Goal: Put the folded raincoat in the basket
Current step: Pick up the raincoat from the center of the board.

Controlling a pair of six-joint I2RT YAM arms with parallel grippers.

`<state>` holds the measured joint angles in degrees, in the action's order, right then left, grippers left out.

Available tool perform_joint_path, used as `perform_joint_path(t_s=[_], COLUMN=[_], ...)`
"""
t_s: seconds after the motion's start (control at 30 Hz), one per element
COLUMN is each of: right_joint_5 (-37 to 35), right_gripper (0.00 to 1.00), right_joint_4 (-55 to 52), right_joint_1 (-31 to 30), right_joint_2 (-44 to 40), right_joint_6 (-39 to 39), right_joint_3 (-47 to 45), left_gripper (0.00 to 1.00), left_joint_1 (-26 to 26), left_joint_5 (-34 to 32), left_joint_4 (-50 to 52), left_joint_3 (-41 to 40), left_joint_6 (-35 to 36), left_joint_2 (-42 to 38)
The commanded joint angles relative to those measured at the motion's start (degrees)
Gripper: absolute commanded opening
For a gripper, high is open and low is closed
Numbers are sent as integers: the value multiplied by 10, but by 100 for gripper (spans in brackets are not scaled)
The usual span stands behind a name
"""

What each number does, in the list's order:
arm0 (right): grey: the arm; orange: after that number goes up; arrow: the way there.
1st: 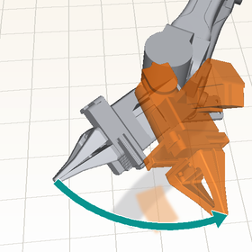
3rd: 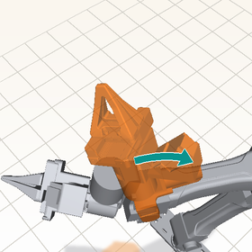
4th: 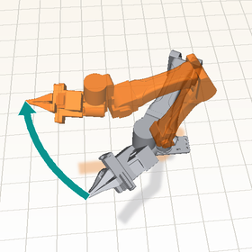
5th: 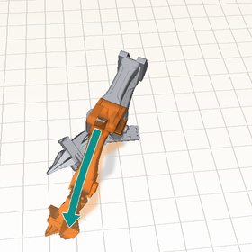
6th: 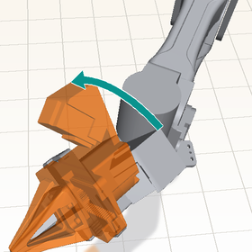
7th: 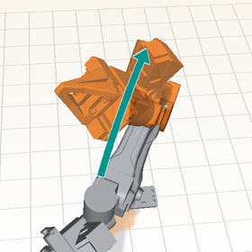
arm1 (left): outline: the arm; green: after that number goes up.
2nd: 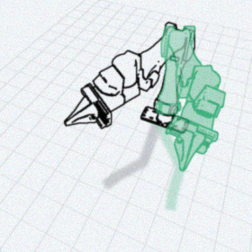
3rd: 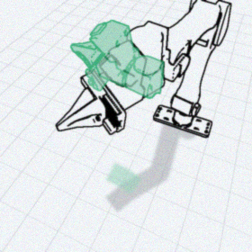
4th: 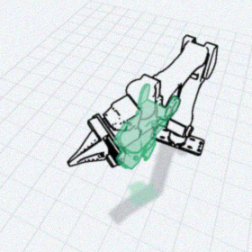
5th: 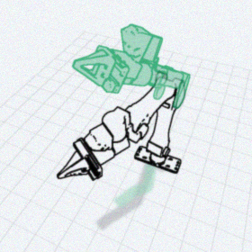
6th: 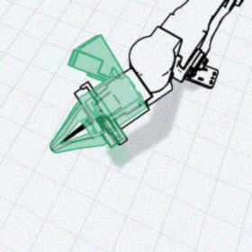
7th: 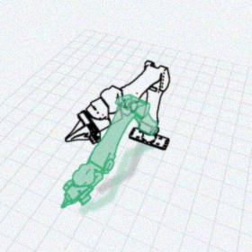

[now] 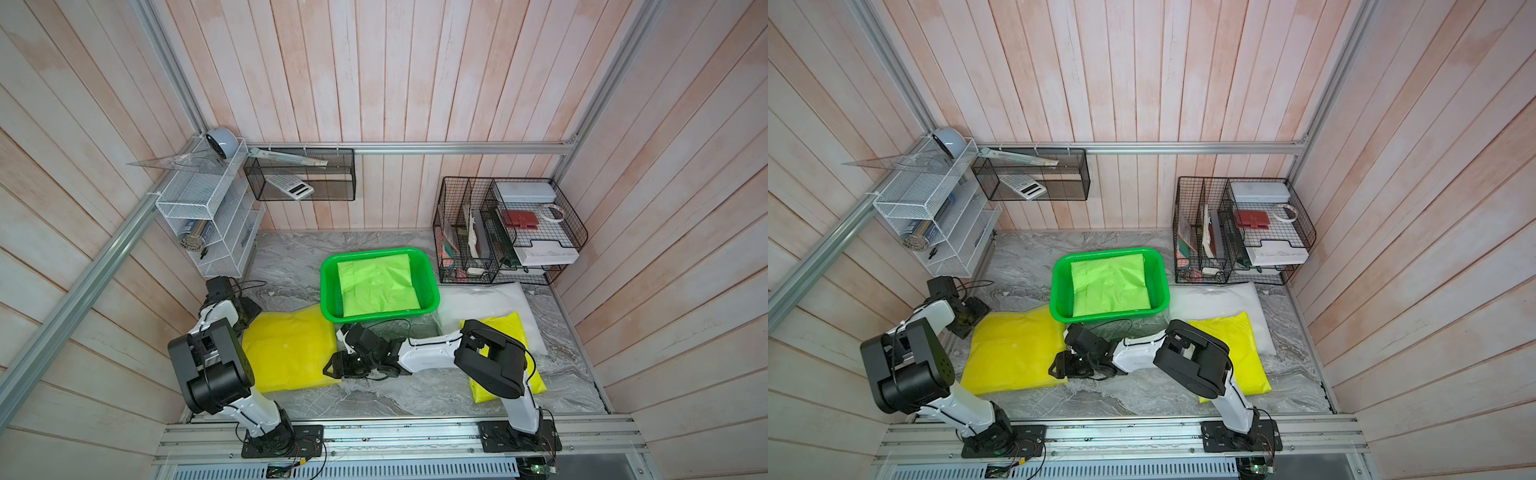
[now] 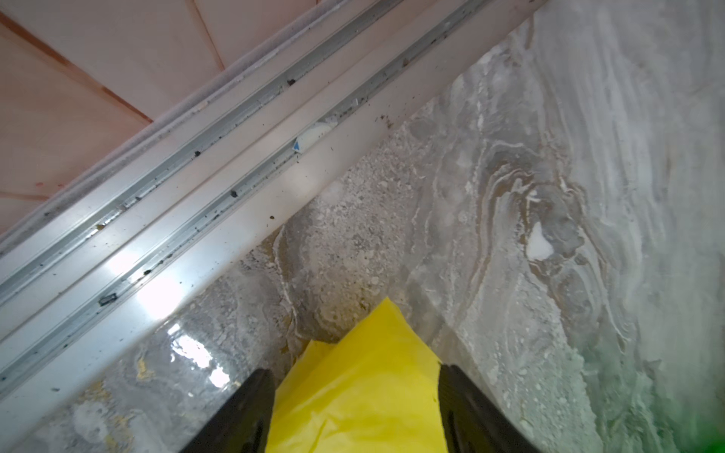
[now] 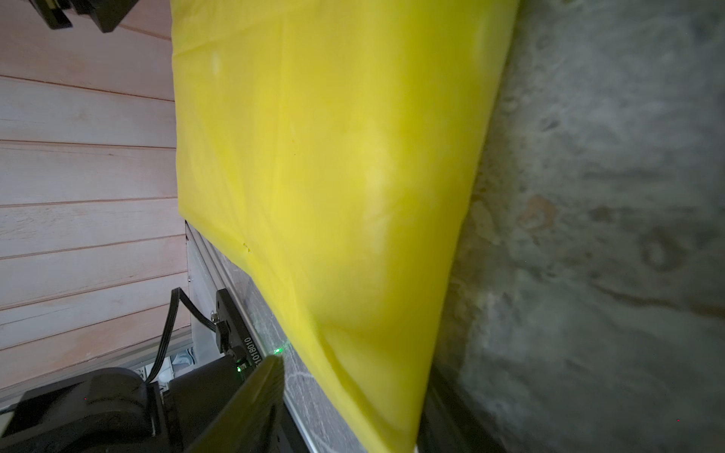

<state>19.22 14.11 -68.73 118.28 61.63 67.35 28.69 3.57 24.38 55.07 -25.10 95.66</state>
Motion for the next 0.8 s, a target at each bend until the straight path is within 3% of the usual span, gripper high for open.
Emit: perform_joint_path(t_s=[0.0,0.27,0.5,0.77], right_joint_5=[11,15,17,50], right_gripper=[57,56,52,46], right_joint_4=[-56,-57,-56,-13], right_joint_1=[0,0,2,2], right_joint_2=[27,29,29,37], right_joint_6=[-5,-5,-5,6], right_joint_3=[2,8,8,9], left_gripper=[69,58,36,28], left_joint_1=[-7,-17,-15,-14], left_joint_5=[7,23,29,39], left_joint_4=[0,8,25,18], left_joint_3=[7,7,15,-3], left_joint_6=[-1,-17,-19,-26], left_joint_2=[23,57,64,41])
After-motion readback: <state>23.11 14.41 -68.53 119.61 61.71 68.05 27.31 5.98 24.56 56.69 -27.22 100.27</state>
